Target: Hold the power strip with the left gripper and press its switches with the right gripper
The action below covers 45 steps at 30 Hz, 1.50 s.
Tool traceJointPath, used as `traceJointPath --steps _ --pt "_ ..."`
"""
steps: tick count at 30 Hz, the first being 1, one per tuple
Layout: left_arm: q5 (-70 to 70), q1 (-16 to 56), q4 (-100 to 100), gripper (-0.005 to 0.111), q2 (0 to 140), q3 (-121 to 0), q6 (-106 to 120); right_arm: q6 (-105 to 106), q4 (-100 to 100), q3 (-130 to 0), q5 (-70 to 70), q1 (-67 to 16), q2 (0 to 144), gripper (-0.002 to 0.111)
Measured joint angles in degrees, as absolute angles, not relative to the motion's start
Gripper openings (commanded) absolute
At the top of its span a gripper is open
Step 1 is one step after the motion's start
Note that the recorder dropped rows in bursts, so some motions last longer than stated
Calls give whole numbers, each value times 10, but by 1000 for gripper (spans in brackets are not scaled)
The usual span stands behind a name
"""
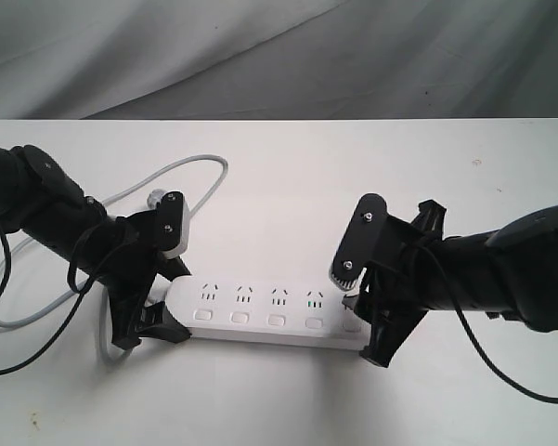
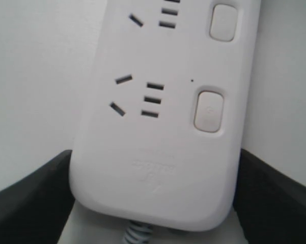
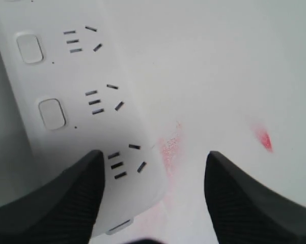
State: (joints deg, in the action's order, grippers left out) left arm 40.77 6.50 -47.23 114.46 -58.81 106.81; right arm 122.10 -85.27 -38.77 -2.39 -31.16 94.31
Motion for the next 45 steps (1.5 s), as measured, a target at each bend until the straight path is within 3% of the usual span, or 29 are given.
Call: traceJointPath --steps 36,45 --pt "408 65 -472 56 1145 -588 1068 1220 -859 -379 -52 -308 997 54" --pt "408 65 -472 56 1145 -588 1069 1221 -853 -370 -38 -308 894 54"
